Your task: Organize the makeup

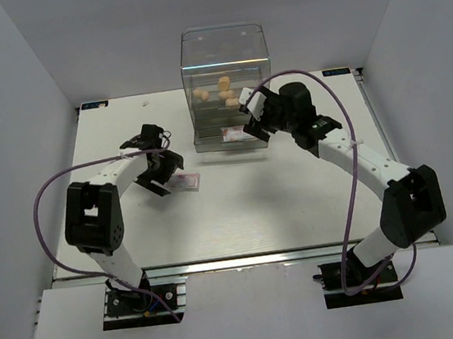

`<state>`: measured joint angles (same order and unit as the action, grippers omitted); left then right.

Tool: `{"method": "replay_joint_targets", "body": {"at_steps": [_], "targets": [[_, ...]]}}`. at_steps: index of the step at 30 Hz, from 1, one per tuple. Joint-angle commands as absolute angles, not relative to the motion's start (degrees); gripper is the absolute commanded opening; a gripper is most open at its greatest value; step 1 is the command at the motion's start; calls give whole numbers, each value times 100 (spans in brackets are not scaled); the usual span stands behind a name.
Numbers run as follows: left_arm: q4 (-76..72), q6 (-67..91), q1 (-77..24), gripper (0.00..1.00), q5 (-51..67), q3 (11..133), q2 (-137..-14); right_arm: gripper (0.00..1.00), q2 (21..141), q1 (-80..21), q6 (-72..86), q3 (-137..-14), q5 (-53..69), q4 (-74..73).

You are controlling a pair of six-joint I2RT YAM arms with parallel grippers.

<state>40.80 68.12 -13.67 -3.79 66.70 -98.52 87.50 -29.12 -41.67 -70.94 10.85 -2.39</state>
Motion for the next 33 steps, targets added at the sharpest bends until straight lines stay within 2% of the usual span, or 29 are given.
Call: {"method": "replay_joint_targets", "body": {"at_steps": [1, 8, 17, 20, 24, 33], "targets": [[4868, 6750, -1345, 98, -790, 7327, -10228, 82, 8465, -2795, -3648, -6751, 1301, -70], [5019, 6741, -1345, 98, -660, 7778, -10784, 82, 7999, -2453, -3226, -6443, 1450, -62], [4913, 6899, -1354, 94, -536, 7594, -10969, 82, 7726, -2031, -2778, -6434, 1679, -114], [4904, 6926, -1362, 86, -589, 7638, -11074, 82, 7682, -1986, -2742, -6390, 1687, -114], [5010, 6970, -1362, 65, -720, 7787, -11153, 82, 7603, -1969, -2698, -6346, 1714, -105], [5036, 6689, -1371, 28, -589, 7594, -10471, 82, 7365, -1837, -2575, -6240, 1784, -70]]}}
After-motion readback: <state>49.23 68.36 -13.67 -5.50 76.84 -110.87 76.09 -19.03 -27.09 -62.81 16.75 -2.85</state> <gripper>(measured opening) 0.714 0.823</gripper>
